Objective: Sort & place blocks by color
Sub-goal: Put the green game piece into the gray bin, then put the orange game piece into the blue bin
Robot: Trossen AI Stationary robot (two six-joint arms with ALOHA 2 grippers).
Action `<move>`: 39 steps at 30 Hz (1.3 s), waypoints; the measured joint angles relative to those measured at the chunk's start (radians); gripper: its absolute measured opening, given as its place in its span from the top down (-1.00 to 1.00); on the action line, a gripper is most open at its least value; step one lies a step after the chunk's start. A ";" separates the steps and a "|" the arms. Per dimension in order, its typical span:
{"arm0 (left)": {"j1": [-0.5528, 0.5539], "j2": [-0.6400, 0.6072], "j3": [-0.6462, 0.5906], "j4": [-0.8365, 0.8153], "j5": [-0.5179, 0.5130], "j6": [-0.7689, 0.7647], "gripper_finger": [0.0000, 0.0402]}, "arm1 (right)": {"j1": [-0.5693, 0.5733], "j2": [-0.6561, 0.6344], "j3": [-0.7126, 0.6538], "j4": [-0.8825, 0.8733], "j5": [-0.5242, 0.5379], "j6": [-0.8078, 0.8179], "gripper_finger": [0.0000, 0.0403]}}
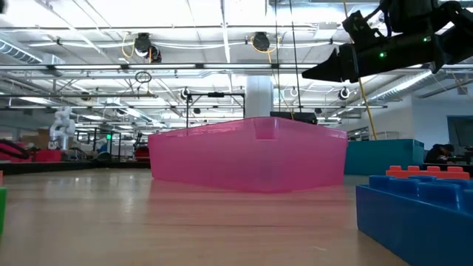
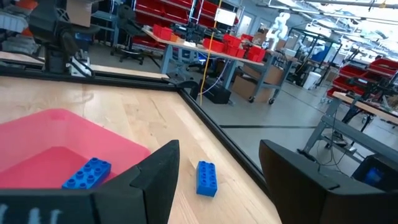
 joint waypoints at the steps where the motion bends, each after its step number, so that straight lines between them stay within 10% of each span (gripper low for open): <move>1: -0.025 0.000 -0.002 0.002 0.008 -0.026 0.34 | 0.000 0.000 0.000 0.003 0.000 0.001 -0.07; 17: -0.189 0.136 -0.006 -0.024 0.140 -0.240 0.32 | 0.002 0.000 0.000 0.050 0.000 0.008 -0.07; 28: -0.146 0.169 -0.006 -0.062 0.080 -0.199 -0.69 | 0.002 0.000 0.000 0.057 0.000 0.042 -0.07; 39: 0.052 0.169 -0.006 -0.078 0.048 0.131 -0.39 | 0.002 0.000 0.000 0.056 0.000 0.043 -0.07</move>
